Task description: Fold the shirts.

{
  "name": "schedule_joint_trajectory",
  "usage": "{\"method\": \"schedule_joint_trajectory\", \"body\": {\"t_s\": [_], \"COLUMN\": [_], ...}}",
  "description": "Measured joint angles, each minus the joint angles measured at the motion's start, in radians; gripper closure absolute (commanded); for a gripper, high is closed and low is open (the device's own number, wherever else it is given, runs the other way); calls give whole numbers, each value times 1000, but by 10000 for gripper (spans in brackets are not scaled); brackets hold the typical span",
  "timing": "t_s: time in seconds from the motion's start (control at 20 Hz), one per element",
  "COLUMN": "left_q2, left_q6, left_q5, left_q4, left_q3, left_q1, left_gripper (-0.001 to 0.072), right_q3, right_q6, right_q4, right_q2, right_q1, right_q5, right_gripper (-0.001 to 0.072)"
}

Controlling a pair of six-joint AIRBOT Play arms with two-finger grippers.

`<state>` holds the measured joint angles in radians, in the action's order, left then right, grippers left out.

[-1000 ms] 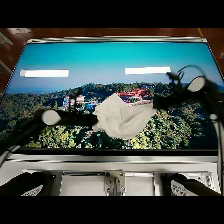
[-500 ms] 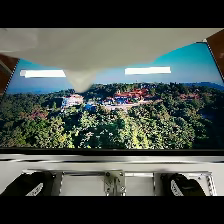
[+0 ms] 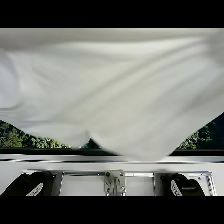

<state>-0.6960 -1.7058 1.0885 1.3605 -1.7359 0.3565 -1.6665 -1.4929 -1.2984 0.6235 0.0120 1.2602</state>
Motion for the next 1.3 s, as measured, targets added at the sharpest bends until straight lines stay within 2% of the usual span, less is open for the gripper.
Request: {"method": "schedule_joint_trajectory", "body": {"t_s": [0.15, 0.3, 0.45, 0.75, 0.85, 0.95, 1.0, 1.05, 1.1, 1.15, 1.2, 1.3], "left_q2": [2, -20, -100, -423, -527, -612, -646, -678, -700, -718, -730, -745], "left_q6": [-25, -94, -144, -186, -192, -194, -195, -195, -195, -192, -182, -153], "left_q5": [89, 122, 72, -197, -306, -398, -430, -452, -453, -446, -425, -348], "left_q4": [59, 93, 109, 25, -29, -80, -99, -116, -130, -139, -146, -158], "left_q3": [141, 342, 529, 622, 626, 628, 628, 628, 629, 629, 628, 608], "left_q1": [0, 0, -4, -95, -134, -162, -171, -177, -182, -189, -199, -242], "left_gripper": [666, 665, 666, 665, 664, 664, 658, 572, 379, 190, 88, 87], "right_q3": [74, 241, 388, 473, 479, 483, 484, 485, 484, 479, 467, 423], "right_q6": [-34, -70, -87, -56, -48, -46, -46, -49, -56, -63, -71, -74], "right_q4": [-78, -110, -111, 29, 57, 75, 82, 87, 92, 96, 101, 107], "right_q2": [64, 146, 277, 599, 687, 759, 789, 813, 828, 837, 840, 827], "right_q1": [0, 0, 0, -32, -55, -72, -76, -80, -79, -72, -60, -23], "right_q5": [174, 189, 18, -600, -721, -764, -766, -756, -744, -726, -702, -603], "right_gripper": [643, 643, 643, 643, 642, 641, 586, 364, 181, 170, 170, 28]}}
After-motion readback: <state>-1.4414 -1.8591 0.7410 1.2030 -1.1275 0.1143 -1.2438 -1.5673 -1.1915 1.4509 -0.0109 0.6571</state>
